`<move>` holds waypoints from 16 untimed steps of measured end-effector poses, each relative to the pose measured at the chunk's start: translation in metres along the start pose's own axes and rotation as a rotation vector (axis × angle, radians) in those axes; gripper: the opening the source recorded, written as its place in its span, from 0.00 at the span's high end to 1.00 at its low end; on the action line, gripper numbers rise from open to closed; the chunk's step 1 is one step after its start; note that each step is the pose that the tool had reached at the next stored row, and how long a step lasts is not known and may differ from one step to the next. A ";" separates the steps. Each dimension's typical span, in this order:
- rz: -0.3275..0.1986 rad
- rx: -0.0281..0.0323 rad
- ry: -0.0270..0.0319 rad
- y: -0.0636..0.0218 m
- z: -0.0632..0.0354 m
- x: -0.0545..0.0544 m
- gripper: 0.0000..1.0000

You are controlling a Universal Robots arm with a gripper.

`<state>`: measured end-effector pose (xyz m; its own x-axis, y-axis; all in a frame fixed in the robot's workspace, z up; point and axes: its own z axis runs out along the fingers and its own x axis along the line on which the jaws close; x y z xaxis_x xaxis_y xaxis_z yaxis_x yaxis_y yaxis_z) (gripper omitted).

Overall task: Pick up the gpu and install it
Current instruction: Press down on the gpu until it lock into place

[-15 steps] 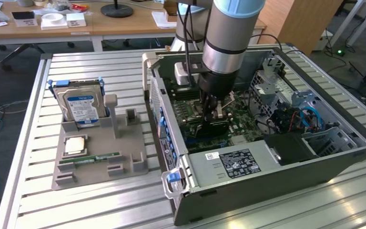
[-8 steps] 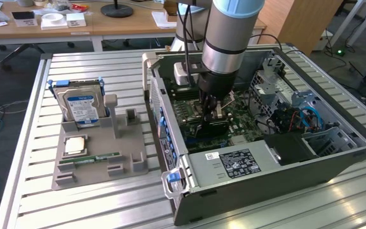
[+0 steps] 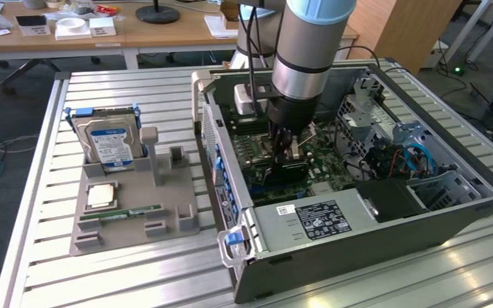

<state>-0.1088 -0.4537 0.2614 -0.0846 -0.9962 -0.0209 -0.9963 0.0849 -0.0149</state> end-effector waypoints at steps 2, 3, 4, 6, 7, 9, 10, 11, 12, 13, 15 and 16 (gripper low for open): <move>0.000 0.0000 -0.0001 0.0000 0.0000 0.000 0.89; 0.000 0.0000 -0.0001 0.0000 0.0001 0.000 0.89; 0.000 0.0000 -0.0001 0.0000 0.0000 0.000 0.89; 0.000 0.0003 -0.0002 0.0006 0.0001 0.000 0.89; 0.000 0.0002 -0.0004 0.0010 0.0001 0.000 0.89; 0.000 0.0001 -0.0002 0.0023 0.0002 0.000 0.89; 0.000 0.0000 -0.0001 0.0029 0.0002 0.000 0.89; 0.000 0.0000 -0.0001 0.0033 0.0002 0.000 0.89; 0.000 0.0000 0.0000 0.0037 0.0002 0.000 0.89; 0.000 0.0001 -0.0001 0.0040 0.0002 0.000 0.89; 0.000 0.0000 -0.0001 0.0045 0.0002 0.000 0.89; 0.000 0.0000 -0.0001 0.0047 0.0002 0.000 0.89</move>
<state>-0.1135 -0.4537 0.2611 -0.0845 -0.9962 -0.0210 -0.9963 0.0848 -0.0149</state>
